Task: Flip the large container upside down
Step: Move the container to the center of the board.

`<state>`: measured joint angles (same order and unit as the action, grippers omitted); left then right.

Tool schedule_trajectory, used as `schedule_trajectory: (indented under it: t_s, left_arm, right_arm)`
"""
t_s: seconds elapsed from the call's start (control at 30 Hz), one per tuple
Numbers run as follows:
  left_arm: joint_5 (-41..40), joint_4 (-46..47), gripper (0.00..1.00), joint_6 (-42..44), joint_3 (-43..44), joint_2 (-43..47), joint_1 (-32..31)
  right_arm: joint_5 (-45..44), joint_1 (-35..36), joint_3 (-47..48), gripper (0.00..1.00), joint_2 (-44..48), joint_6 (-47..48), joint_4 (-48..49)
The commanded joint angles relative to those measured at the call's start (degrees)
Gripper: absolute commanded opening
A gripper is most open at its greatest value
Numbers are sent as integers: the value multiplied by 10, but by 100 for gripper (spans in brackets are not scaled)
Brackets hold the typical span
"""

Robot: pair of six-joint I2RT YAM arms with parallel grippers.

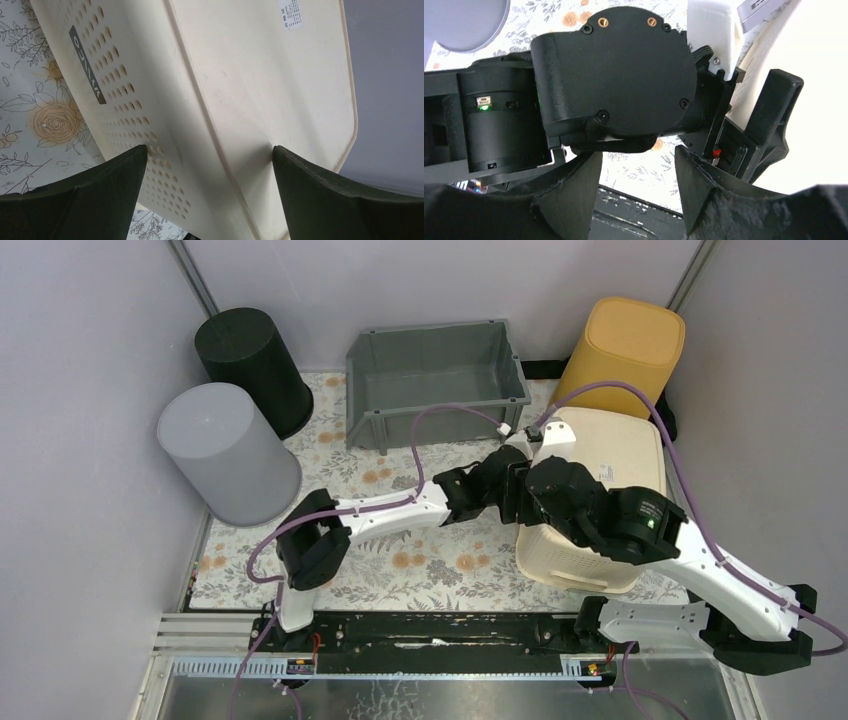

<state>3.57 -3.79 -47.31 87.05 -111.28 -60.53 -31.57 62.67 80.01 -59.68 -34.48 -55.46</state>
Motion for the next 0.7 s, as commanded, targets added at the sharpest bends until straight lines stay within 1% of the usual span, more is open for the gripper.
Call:
schedule_trajectory:
  t_s: [0.0, 0.17, 0.27, 0.33, 0.4, 0.47, 0.53, 0.57, 0.67]
  left_arm:
    - [-32, -108, 100, 9, -42, -36, -42]
    - [-65, -85, 100, -11, -162, 66, -43]
    - [-62, -89, 100, -4, -196, 98, -47]
    - [-64, -100, 100, 1, -201, 100, -55]
    - [-60, -96, 100, 2, -209, 94, -61]
    - [-50, -81, 100, 3, -212, 79, -64]
    - [-42, -76, 100, 8, -203, 59, -66]
    - [-40, -75, 100, 11, -197, 48, -66]
    - [-40, -74, 100, 21, -180, 27, -66]
  right_arm:
    - [153, 10, 31, 64, -4, -4, 131]
    - [182, 10, 7, 64, 32, -9, 146]
    - [203, 11, -8, 64, 45, -10, 162]
    - [220, 11, -10, 64, 51, -10, 170]
    - [246, 10, -11, 61, 62, -9, 190]
    - [291, 10, -12, 58, 75, -1, 217]
    - [353, 10, -24, 54, 94, 9, 268]
    - [368, 10, -32, 53, 102, 7, 287]
    - [399, 11, -28, 50, 106, 13, 285]
